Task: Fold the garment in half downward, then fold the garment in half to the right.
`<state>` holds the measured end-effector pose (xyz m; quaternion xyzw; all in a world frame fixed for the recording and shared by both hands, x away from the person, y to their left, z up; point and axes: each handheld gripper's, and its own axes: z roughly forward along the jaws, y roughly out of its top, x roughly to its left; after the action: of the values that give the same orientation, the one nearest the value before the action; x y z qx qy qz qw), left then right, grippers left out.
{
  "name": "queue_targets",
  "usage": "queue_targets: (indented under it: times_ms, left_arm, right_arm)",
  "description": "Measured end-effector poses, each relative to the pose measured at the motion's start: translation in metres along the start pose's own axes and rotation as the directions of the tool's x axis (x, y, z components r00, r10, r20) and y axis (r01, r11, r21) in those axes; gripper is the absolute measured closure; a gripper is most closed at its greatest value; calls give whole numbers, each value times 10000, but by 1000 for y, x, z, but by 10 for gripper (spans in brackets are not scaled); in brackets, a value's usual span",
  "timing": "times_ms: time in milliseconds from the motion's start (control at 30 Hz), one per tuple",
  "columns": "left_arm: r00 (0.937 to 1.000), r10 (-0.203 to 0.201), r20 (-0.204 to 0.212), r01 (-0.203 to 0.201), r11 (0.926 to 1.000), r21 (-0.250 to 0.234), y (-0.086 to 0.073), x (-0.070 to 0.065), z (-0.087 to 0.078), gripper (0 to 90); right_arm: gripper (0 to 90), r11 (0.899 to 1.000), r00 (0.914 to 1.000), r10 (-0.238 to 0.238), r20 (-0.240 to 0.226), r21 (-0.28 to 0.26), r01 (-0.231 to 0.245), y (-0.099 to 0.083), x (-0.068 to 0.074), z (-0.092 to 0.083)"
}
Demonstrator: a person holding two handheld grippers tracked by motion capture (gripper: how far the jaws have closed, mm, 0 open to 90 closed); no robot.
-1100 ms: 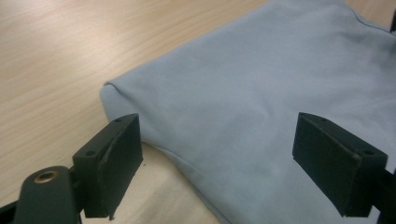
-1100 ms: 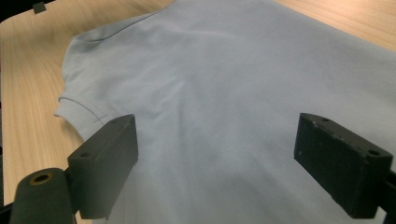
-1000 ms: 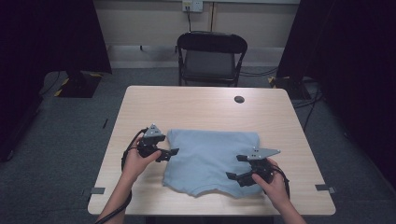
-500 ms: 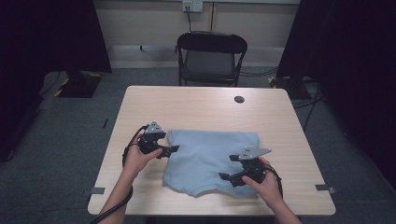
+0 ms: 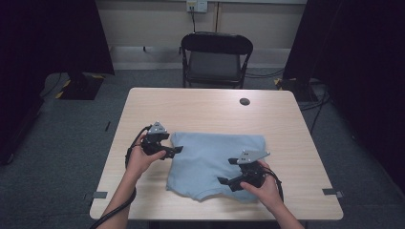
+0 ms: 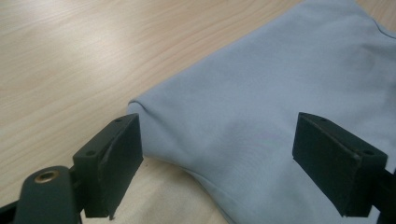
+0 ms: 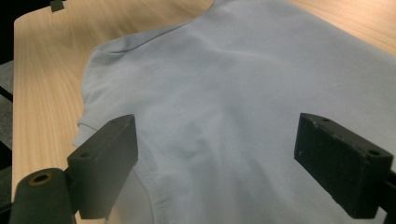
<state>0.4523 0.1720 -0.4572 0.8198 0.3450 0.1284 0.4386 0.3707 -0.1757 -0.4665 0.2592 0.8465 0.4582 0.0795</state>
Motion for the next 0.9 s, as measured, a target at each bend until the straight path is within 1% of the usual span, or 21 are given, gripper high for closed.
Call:
queue_targets:
  times_ms: [100, 300, 500, 600, 700, 900]
  left_arm:
    - [10000, -70, -18, 70, 10000, -61, 2, 1, 0, 156]
    - [10000, 40, -37, -40, 10000, -43, 5, 2, -2, 156]
    - [10000, -42, -80, 42, 10000, -25, 7, 5, -3, 156]
    - [9997, -219, -103, 219, 9997, -59, 7, 7, -3, 156]
    - [9997, -210, -106, 209, 9997, -80, 7, 9, -4, 156]
    - [9997, -188, -152, 188, 9998, -29, 9, 10, -4, 156]
  right_arm:
    - [127, 10000, 10000, 10, 1, 88, -10, 1, 2, 3]
    - [126, 9999, 9999, -76, -92, 84, 76, 3, 6, 7]
    - [126, 9996, 9992, -266, -286, 23, 266, 10, 11, 12]
    - [126, 9994, 9989, -336, -336, 92, 339, 12, 14, 17]
    - [125, 9990, 9984, -407, -400, 142, 413, 13, 16, 21]
    - [125, 9991, 9980, -409, -483, 73, 413, 15, 19, 23]
